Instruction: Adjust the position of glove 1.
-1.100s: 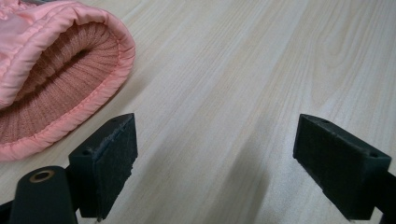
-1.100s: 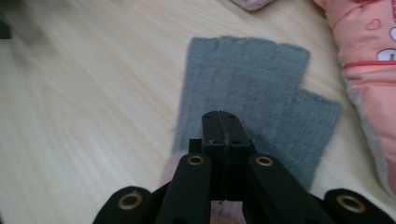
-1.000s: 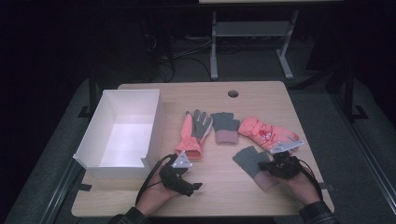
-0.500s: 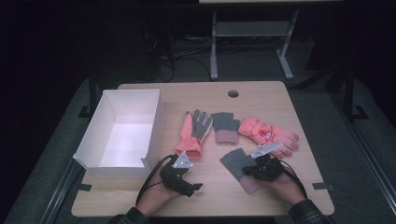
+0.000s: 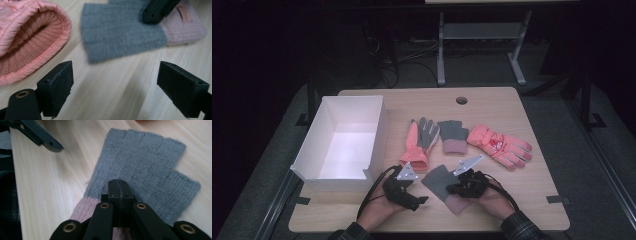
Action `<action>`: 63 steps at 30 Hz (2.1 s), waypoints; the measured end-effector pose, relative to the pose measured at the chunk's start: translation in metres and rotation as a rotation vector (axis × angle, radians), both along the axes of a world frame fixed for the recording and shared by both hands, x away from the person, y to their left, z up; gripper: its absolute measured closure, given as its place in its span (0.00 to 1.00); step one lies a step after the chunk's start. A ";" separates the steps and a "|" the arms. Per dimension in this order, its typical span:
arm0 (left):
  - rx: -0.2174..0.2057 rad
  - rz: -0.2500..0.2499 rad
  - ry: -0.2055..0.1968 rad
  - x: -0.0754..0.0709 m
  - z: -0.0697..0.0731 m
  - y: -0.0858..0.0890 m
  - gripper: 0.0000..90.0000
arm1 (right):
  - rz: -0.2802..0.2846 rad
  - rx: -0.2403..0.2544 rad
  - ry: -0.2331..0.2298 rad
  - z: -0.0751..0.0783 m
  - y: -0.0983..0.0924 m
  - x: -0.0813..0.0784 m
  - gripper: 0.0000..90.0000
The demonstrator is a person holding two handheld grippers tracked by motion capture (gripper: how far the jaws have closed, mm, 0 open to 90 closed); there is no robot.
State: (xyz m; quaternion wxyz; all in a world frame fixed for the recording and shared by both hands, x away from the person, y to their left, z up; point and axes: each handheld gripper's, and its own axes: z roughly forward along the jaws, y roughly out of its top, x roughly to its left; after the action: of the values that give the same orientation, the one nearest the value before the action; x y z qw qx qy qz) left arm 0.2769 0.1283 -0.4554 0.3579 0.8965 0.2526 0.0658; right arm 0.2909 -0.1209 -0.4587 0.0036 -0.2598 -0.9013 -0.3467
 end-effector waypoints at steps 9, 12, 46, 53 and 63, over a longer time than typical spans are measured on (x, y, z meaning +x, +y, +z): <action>0.013 -0.011 -0.007 0.002 0.001 0.002 0.15 | -0.006 0.032 -0.021 0.009 0.004 0.005 1.00; 0.016 -0.013 -0.012 0.001 0.001 0.002 0.15 | -0.053 0.046 -0.041 0.017 -0.003 0.018 1.00; 0.003 -0.021 0.006 0.000 -0.001 -0.001 0.15 | -0.326 0.018 -0.070 0.000 -0.025 0.114 1.00; 0.003 -0.021 0.006 0.000 -0.001 0.000 0.15 | -0.289 -0.023 -0.064 0.003 -0.025 0.103 1.00; 0.004 -0.020 0.007 0.000 0.000 0.000 0.15 | -0.249 -0.051 -0.043 0.007 -0.038 0.079 1.00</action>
State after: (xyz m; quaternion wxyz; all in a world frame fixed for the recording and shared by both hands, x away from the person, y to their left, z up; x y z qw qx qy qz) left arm 0.2767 0.1284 -0.4558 0.3559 0.8999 0.2449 0.0594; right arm 0.3696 -0.1590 -0.4519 -0.0653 -0.3622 -0.8705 -0.3267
